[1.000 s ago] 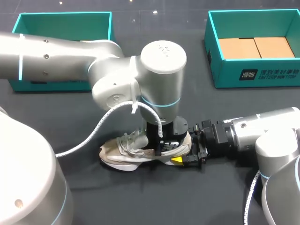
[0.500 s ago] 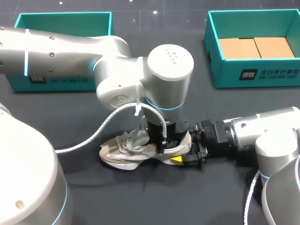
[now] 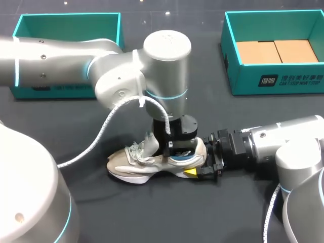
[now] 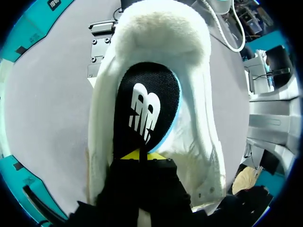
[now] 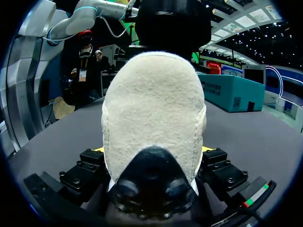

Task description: Take the shoe out of the shoebox, open the shoe tongue, remove and reinsert the insole, then place the shoe into the shoebox

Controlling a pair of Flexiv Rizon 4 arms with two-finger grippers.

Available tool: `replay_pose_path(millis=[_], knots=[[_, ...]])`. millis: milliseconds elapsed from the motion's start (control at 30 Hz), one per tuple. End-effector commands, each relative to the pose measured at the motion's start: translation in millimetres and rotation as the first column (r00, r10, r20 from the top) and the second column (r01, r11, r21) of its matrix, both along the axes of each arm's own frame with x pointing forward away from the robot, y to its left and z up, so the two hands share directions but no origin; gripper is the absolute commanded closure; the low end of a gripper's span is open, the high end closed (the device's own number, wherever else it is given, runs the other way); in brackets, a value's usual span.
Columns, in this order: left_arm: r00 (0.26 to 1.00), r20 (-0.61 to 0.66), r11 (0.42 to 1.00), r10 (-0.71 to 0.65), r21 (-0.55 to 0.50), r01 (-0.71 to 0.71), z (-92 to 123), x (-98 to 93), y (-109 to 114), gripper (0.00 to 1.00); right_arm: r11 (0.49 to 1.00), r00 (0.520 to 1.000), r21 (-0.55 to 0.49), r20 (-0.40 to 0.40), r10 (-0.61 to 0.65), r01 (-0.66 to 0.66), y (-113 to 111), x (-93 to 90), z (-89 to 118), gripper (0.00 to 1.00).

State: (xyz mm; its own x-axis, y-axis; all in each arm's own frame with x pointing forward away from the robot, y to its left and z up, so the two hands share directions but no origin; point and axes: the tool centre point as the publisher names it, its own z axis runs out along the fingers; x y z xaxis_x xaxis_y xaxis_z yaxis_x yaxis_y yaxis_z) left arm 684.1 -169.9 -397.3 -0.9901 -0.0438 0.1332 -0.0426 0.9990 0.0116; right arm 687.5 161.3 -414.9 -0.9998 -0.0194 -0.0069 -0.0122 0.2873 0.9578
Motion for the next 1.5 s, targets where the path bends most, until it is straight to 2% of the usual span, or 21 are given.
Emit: replay_pose_path(millis=[33,467,767,1500], knots=[[1.0,-0.03,0.998,-0.007,-0.06,0.005,5,1.8,16,1.0,1.0,1.0,-0.006,0.0,0.001,-0.001,0,-0.1,-1,1.0],[0.998,-0.065,0.984,-0.019,-0.179,0.007,28,-11.2,22,1.0,1.0,1.0,-0.006,0.0,0.001,-0.001,0,-0.1,-1,1.0],[0.998,-0.06,0.973,-0.01,-0.231,-0.004,45,-8.4,15,1.0,1.0,1.0,-0.006,0.0,0.001,-0.001,0,-0.1,-1,1.0],[0.998,0.004,0.957,0.066,-0.283,-0.062,67,-1.2,-3,1.0,1.0,1.0,-0.006,0.0,0.001,-0.001,0,-0.1,-1,1.0]])
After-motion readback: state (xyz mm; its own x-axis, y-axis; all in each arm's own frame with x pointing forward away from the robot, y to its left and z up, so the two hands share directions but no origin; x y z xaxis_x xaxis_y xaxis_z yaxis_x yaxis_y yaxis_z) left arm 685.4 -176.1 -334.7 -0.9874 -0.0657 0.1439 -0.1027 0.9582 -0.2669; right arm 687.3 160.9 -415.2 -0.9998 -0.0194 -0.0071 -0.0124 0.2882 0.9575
